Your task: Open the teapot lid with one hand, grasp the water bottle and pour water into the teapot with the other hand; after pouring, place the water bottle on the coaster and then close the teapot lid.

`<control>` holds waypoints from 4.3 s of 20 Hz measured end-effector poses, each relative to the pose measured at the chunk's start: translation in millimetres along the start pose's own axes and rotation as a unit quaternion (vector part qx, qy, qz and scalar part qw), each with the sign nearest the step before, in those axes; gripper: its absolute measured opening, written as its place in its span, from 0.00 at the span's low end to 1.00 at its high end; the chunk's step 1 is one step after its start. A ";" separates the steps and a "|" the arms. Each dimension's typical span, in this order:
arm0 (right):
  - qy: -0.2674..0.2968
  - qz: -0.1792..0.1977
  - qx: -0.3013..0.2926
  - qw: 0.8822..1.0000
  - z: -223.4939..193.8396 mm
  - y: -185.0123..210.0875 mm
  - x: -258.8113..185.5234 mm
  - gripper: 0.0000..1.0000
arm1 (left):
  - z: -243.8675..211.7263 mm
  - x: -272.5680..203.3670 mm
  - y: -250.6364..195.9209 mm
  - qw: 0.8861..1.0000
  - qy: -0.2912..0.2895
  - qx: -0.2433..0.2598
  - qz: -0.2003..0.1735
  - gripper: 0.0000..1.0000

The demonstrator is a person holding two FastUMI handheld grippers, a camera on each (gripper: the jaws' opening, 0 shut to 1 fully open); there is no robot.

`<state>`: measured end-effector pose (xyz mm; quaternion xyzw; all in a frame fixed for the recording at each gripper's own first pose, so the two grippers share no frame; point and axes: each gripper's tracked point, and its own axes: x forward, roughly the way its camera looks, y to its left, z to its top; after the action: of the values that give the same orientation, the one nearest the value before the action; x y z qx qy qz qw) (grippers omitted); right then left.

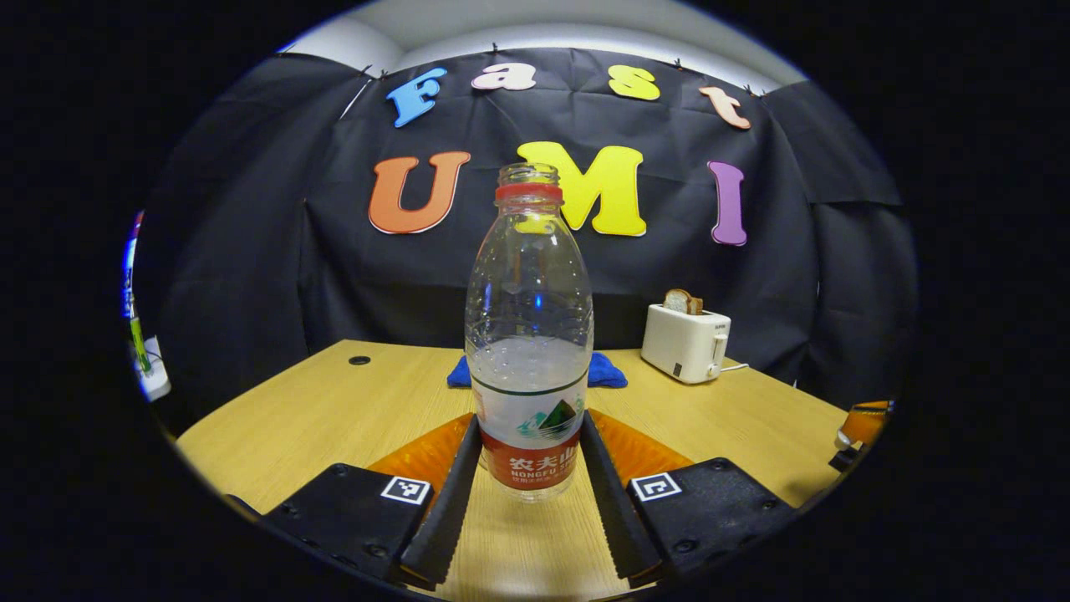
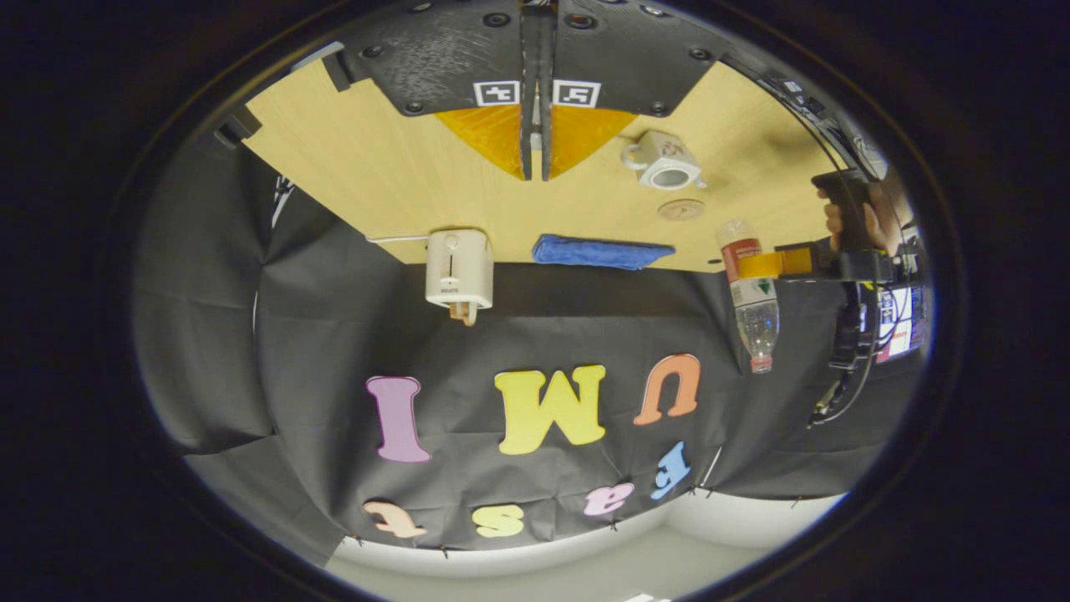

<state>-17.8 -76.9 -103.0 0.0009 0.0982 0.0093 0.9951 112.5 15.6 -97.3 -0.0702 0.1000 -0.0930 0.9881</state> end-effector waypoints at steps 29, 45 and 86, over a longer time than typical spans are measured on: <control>0.029 -0.042 0.003 0.999 -24.5 -40.5 10.1 0.00 | -53.8 99.5 13.5 0.996 0.073 0.037 0.021 0.77; 0.022 -0.033 0.001 0.999 -18.1 -28.1 8.0 0.00 | -61.4 79.9 22.0 0.995 0.093 0.018 0.030 1.00; -0.039 0.136 -0.034 0.989 5.3 149.0 96.1 0.44 | 36.6 -114.4 34.4 0.987 -0.085 0.034 0.129 1.00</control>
<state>74.7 73.9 -116.1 -0.0188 0.0578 0.1476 0.9872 15.9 76.1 -46.2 -0.0310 0.0208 0.0381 0.9986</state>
